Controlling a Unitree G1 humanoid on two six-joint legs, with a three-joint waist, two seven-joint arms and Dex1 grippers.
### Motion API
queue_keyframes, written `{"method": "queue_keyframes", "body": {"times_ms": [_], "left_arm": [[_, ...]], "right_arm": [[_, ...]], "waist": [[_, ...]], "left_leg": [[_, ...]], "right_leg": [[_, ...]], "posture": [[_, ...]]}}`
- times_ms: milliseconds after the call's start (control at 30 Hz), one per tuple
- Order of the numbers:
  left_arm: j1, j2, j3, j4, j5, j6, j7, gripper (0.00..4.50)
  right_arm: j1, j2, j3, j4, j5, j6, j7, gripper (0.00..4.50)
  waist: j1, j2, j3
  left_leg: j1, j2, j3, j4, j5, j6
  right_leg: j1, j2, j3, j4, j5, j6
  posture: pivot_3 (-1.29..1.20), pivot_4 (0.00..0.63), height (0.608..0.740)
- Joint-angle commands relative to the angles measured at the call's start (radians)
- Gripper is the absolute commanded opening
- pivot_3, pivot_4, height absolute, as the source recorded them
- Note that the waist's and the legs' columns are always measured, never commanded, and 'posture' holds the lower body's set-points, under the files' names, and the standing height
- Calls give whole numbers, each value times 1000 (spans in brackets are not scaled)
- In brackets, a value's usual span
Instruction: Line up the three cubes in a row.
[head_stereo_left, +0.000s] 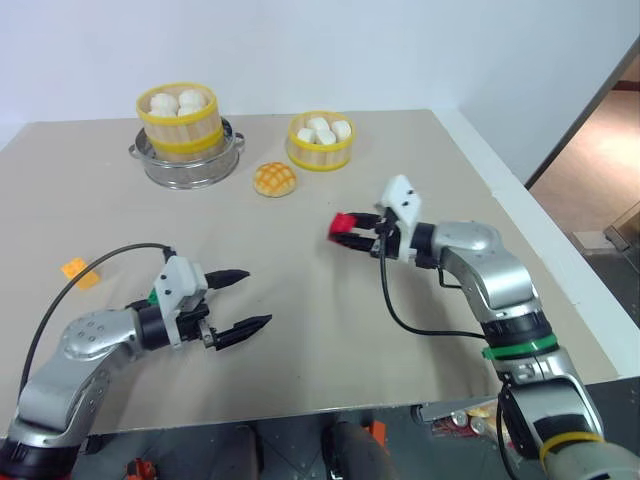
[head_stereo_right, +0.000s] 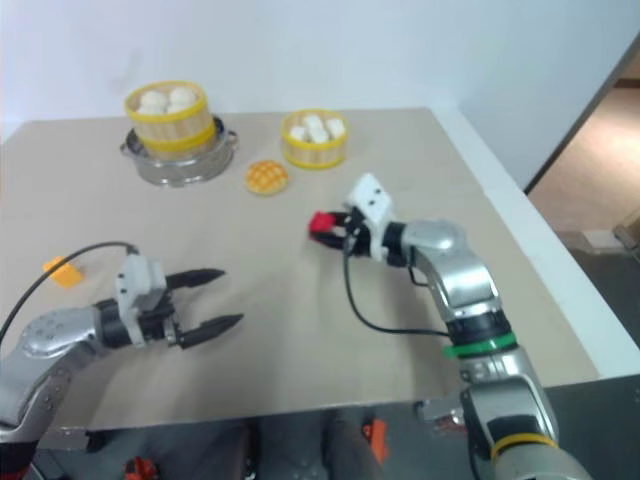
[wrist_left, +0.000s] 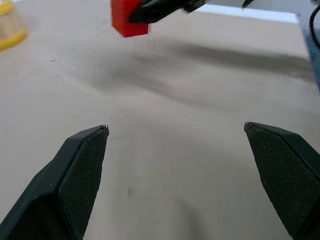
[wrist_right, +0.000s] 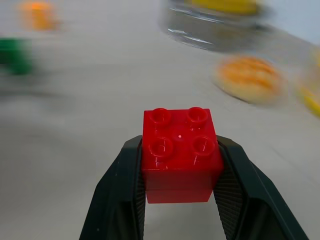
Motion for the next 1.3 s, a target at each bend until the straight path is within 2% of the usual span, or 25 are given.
{"method": "queue_keyframes", "body": {"times_ms": [33,167,400,600,800,867,933,967,1067,1300], "left_arm": [[52,0,67,-71,-20,9,46,4500],[125,-3,107,-124,-37,32,88,4500],[151,2,131,-139,-41,35,116,4500],[139,-3,108,-149,-37,40,138,4500],[125,0,100,-153,-41,47,144,4500],[123,2,99,-154,-42,49,145,4500],[118,3,98,-151,-44,51,144,4500],[117,6,99,-148,-43,52,143,4500],[109,9,109,-133,-43,53,145,4500],[88,-20,258,-119,-42,114,317,4500]], "right_arm": [[-17,-6,87,44,-7,-97,189,1254],[-47,0,169,186,-81,-284,319,1254],[-136,56,177,424,-131,-440,412,1254],[-183,99,154,570,-153,-502,435,1254],[-182,114,139,631,-168,-520,429,1254],[-180,115,134,641,-174,-530,422,2361],[-176,112,124,633,-168,-517,428,2946],[-172,109,122,625,-166,-515,433,3475],[-164,98,111,593,-161,-513,437,4373],[-72,-8,9,322,-73,-356,418,4446]], "waist": [[3,0,0],[2,0,0],[-1,0,0],[-1,0,0],[-1,0,0],[-1,0,0],[-1,0,0],[-1,0,0],[-1,0,0],[1,0,0]], "left_leg": [[0,1,0,0,0,0],[0,1,1,0,0,0],[2,4,3,2,0,0],[2,5,4,2,0,0],[2,5,5,1,0,0],[2,5,5,1,0,0],[2,5,5,1,0,0],[2,5,6,1,0,0],[2,5,6,1,0,0],[2,5,6,1,0,0]], "right_leg": [[0,1,0,0,0,0],[0,1,0,0,-1,-2],[-1,4,2,0,1,-7],[-1,4,3,0,1,-8],[-2,5,4,0,1,-8],[-2,5,4,0,1,-8],[-1,5,4,0,1,-8],[-2,5,5,0,2,-8],[-2,5,5,0,2,-8],[-2,5,5,0,1,-7]], "posture": [[0,150,740],[0,150,740],[0,150,740],[0,150,740],[0,150,740],[0,150,740],[0,150,740],[0,150,740],[0,150,740],[0,150,740]]}}
